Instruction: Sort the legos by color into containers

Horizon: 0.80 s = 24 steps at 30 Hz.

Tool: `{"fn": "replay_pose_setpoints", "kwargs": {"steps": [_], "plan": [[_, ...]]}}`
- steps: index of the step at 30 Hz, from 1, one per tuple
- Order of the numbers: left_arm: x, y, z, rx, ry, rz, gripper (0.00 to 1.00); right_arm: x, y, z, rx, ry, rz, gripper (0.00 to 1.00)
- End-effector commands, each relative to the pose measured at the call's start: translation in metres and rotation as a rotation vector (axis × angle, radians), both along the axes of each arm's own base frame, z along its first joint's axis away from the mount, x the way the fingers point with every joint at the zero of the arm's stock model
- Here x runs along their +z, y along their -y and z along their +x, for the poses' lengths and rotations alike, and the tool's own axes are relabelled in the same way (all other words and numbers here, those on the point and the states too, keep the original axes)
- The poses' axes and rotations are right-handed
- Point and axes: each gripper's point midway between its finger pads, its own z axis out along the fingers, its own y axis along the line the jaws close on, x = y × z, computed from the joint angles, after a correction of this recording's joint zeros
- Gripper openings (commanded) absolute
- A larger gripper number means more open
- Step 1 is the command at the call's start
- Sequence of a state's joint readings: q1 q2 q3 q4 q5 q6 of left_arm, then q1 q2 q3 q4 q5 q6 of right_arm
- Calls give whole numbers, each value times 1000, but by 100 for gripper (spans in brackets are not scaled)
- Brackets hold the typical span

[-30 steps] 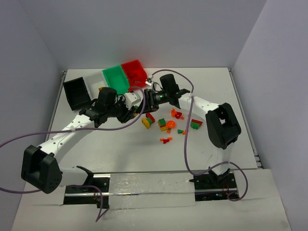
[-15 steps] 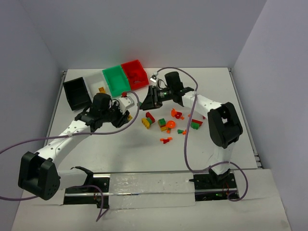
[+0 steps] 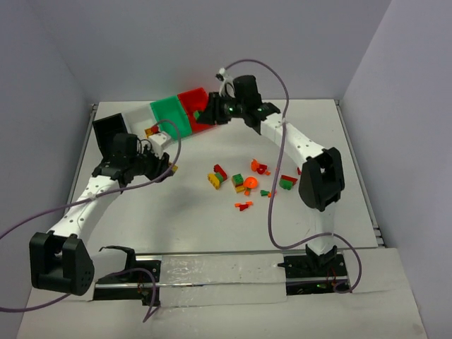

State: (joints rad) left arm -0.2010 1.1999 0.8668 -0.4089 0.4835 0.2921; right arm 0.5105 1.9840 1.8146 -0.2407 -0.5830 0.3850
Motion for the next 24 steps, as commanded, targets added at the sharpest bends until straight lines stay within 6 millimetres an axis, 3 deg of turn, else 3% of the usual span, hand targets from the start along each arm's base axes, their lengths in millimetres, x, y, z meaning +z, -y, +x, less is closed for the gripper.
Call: {"fn": "replay_pose_setpoints", "kwargs": {"steps": [1, 3, 6, 9, 11, 13, 14, 19, 20, 21, 24], "plan": [[39, -10, 5, 55, 3, -151, 0, 0, -23, 53, -140, 191, -130, 0], [45, -19, 9, 90, -18, -203, 0, 11, -43, 70, -145, 310, -154, 0], [58, -34, 17, 131, -32, -286, 0, -5, -65, 77, -155, 414, -195, 0], [63, -39, 22, 156, -49, -329, 0, -3, -83, 86, -176, 479, -171, 0], [65, -40, 24, 161, -47, -337, 0, -4, -91, 97, -209, 501, -138, 0], [67, -41, 24, 165, -34, -337, 0, -19, -99, 108, -231, 502, -127, 0], [68, -41, 25, 167, -31, -337, 0, -14, -100, 108, -236, 510, -116, 0], [71, -44, 27, 182, -21, -340, 0, -27, -116, 117, -272, 556, -82, 4], [72, -44, 27, 183, -19, -342, 0, -39, -117, 122, -290, 553, -90, 7], [74, -44, 28, 186, -15, -345, 0, -45, -118, 126, -303, 551, -89, 23], [77, -45, 29, 190, 0, -347, 0, -53, -121, 130, -313, 555, -67, 56]]}}
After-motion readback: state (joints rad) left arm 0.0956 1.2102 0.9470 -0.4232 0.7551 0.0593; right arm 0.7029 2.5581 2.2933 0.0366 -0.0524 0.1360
